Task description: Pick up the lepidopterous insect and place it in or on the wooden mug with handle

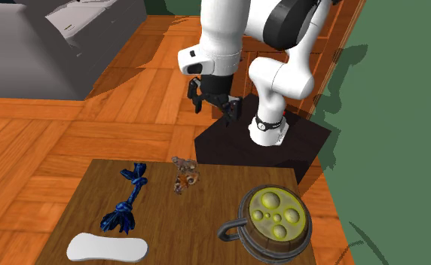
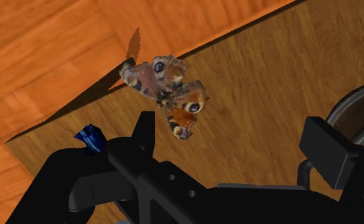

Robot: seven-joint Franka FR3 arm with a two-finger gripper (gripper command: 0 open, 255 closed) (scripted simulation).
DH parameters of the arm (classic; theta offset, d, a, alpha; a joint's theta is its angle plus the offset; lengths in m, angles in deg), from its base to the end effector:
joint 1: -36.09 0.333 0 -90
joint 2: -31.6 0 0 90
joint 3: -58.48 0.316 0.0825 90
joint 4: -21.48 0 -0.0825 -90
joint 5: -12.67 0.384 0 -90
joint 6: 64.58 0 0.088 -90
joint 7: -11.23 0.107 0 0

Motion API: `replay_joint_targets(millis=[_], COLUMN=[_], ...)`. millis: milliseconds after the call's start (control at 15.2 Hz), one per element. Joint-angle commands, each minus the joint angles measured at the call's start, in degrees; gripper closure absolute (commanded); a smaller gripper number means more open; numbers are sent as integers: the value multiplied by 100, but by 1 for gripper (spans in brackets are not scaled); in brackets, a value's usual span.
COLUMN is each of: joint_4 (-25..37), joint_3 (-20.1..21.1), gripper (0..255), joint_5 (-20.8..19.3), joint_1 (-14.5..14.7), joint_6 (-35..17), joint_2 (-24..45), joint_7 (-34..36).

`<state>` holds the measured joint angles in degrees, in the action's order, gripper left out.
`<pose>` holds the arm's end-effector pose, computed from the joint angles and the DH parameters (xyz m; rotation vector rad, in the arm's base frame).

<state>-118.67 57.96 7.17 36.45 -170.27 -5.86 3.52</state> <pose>0.3596 -0.0090 0.5282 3.0405 0.2393 0.0707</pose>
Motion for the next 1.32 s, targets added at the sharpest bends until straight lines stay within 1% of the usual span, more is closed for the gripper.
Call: replay_joint_targets(millis=[0, 396, 858, 990, 1254], joint_4=[-112, -252, -2, 112, 44], joint_3=[-9, 9, 35, 36, 12], gripper=[0, 0, 0, 0, 0], joint_5=[-53, -227, -536, -626, -700], joint_1=[-26, -105, -228, -253, -282], joint_6=[-472, -1725, -3019, -3267, -3583], joint_2=[325, 1388, 2880, 3232, 3480], joint_7=[38, 232, 546, 632, 680])
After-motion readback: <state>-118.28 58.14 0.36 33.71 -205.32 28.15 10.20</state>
